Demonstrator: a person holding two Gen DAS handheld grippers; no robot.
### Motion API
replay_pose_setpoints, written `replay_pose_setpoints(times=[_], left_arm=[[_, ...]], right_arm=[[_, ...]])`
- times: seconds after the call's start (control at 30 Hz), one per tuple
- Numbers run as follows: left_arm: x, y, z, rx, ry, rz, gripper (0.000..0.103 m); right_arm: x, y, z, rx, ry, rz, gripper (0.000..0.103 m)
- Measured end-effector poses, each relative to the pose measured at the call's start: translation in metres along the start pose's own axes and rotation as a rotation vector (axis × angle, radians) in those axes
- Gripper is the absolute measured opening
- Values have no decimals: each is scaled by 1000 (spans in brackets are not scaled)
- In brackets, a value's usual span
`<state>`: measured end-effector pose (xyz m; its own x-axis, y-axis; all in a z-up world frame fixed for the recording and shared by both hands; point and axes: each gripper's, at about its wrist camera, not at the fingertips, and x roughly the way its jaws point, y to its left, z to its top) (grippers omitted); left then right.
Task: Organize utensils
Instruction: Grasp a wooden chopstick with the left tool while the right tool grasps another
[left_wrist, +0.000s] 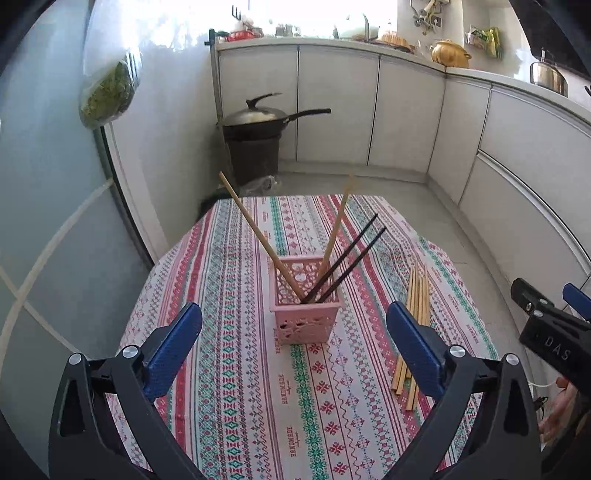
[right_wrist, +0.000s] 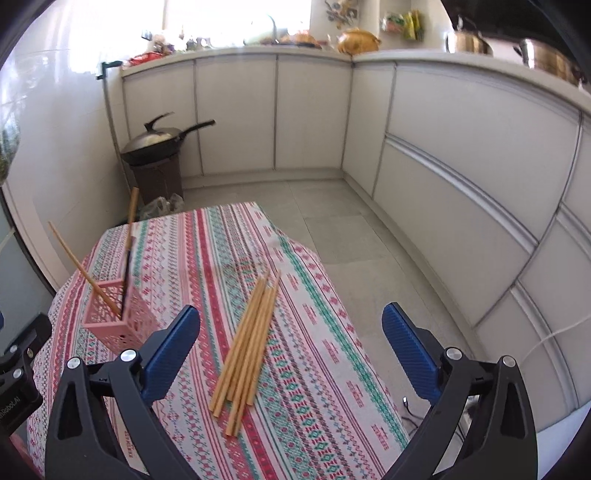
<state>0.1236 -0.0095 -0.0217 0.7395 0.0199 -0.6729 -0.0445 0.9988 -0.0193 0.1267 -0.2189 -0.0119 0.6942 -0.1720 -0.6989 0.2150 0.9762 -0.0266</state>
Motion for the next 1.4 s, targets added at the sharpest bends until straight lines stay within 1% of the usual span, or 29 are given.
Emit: replay_pose_setpoints(times=[0.1, 0.2, 0.3, 0.37, 0.43, 0.53, 0.63, 0.7, 0.8, 0.87, 0.93, 0.97, 1.03, 1.1, 1.13, 1.2, 1.23, 1.4], left_arm=[[20, -7, -11, -6, 105, -41, 96], [43, -21, -27, 7, 227, -96, 96], [61, -41, -47, 39, 323, -131, 96], [70, -62, -60, 94, 366, -152, 96], [73, -86, -67, 173, 375, -179, 96], [77, -123, -65, 281, 353, -212, 96], [93, -157, -48, 336, 338, -252, 95], [110, -172, -30, 333, 347, -262, 95], [142, -186, 2, 283, 377, -278, 85], [166, -191, 25, 250, 401, -277, 78], [189, -192, 44, 217, 426, -255, 61], [202, -191, 52, 188, 439, -239, 59], [227, -185, 65, 127, 469, -215, 48], [247, -178, 71, 81, 511, -200, 43], [256, -176, 71, 75, 530, -198, 37], [270, -174, 69, 73, 558, -187, 34], [273, -174, 69, 75, 560, -178, 30], [288, -175, 68, 71, 580, -178, 30]], right_arm=[[13, -27, -2, 76, 66, -7, 96], [25, -60, -2, 185, 124, -8, 96], [35, -99, -3, 341, 172, 2, 96], [41, -119, -3, 444, 202, 24, 96], [49, -139, -6, 558, 235, 67, 96], [60, -156, -11, 673, 281, 118, 96], [69, -163, -15, 744, 321, 159, 96], [73, -165, -17, 774, 338, 180, 96], [78, -164, -18, 813, 367, 230, 96], [80, -162, -17, 810, 382, 264, 96], [83, -162, -15, 806, 392, 279, 96], [85, -162, -15, 807, 400, 292, 96], [90, -163, -14, 814, 422, 322, 96], [95, -162, -12, 809, 437, 342, 96], [96, -161, -12, 805, 438, 340, 96], [99, -161, -12, 805, 445, 340, 96], [101, -161, -12, 809, 454, 347, 96], [107, -157, -13, 801, 479, 362, 96]])
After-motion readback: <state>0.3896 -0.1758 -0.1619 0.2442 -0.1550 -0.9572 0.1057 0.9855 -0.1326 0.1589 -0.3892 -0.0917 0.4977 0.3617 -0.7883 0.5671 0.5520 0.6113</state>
